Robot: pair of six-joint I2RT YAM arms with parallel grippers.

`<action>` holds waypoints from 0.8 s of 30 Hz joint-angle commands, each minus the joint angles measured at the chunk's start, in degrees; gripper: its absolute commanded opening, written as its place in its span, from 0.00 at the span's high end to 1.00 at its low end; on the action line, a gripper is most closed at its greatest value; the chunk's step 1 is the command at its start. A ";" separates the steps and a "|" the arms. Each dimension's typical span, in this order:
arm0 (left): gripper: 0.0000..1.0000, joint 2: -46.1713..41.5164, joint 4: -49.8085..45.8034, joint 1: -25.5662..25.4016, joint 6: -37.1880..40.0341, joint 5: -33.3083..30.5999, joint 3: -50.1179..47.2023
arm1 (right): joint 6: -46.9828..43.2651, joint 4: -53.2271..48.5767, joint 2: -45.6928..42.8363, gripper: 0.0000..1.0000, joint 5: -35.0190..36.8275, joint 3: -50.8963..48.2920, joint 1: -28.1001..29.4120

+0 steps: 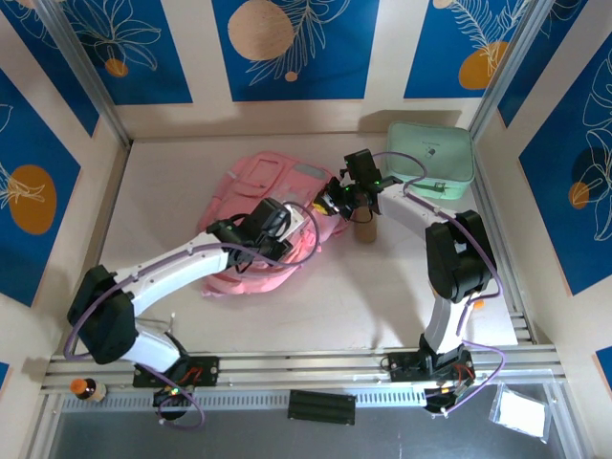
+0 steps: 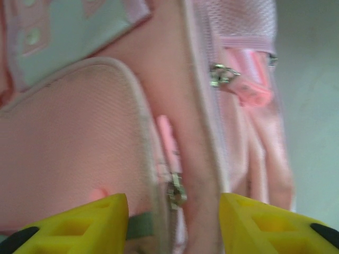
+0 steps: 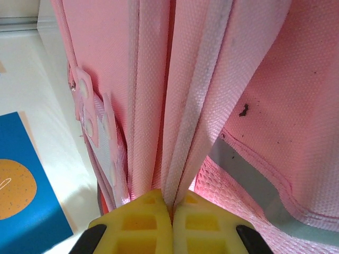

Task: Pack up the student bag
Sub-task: Rotate the student bag at the center of the table, then unzip the student bag at the center of the table.

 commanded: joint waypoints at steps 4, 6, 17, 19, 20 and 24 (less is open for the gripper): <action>0.50 -0.79 -3.24 0.11 -1.95 -3.82 6.21 | -0.49 -1.13 -2.25 1.00 -6.03 1.66 0.88; 0.50 -0.57 -4.11 0.29 -1.50 -2.82 6.39 | -0.41 -1.04 -2.14 1.00 -6.04 1.39 0.79; 0.46 7.70 -19.63 2.60 -1.19 1.07 13.54 | -0.41 -1.04 -2.18 1.00 -6.38 1.63 0.71; 0.47 9.06 -20.43 2.89 -1.04 0.36 14.44 | -0.49 -1.04 -2.16 1.00 -6.38 1.81 0.71; 0.48 9.97 -20.91 3.02 -1.01 -0.10 14.87 | -0.54 -1.04 -2.17 1.00 -6.34 1.86 0.71; 0.64 12.92 -22.98 3.33 -1.04 -2.33 16.82 | -1.46 -1.63 -2.33 0.98 -5.97 1.86 0.54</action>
